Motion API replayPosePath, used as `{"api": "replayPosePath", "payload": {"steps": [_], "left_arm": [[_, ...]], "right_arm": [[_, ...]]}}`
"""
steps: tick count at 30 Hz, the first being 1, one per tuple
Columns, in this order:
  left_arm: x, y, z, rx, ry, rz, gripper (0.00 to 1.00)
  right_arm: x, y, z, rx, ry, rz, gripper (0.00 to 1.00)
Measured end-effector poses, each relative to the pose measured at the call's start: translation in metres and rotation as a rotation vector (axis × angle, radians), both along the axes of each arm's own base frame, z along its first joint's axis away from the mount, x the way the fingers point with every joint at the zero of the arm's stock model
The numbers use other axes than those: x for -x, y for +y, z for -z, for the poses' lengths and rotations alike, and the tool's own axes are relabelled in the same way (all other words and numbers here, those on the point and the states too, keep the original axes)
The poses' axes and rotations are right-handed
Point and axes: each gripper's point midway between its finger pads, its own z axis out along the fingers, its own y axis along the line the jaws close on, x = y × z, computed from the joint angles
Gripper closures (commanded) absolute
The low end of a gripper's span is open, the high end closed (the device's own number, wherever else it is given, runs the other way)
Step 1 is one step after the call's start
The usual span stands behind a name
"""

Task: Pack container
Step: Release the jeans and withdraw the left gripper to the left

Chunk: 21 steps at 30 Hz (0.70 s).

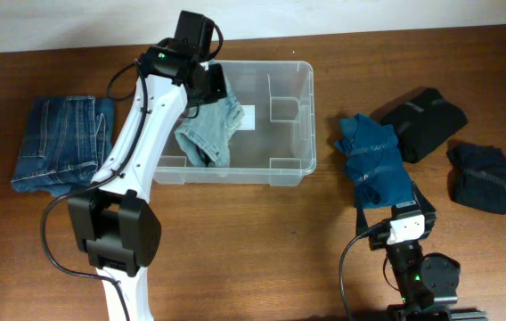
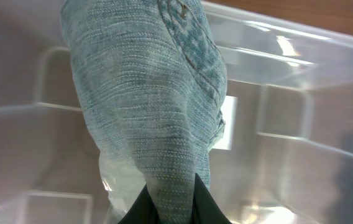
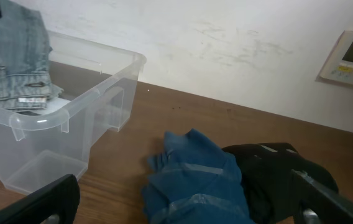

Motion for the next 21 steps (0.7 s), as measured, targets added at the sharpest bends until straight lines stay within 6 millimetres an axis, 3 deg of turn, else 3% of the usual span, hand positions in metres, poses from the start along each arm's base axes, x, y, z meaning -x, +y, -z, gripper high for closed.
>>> {"api": "replayPosePath", "payload": {"steps": [4, 9, 21], "left_arm": [[-0.001, -0.018, -0.01, 0.103, 0.0, 0.027, 0.99], [0.002, -0.025, -0.013, 0.157, 0.014, 0.031, 0.99], [-0.002, 0.003, -0.003, 0.021, 0.003, -0.042, 0.99]], "right_arm": [[0.0, 0.0, 0.0, 0.0, 0.0, 0.0, 0.02], [0.0, 0.0, 0.0, 0.0, 0.0, 0.0, 0.02], [0.0, 0.0, 0.0, 0.0, 0.0, 0.0, 0.02]]}}
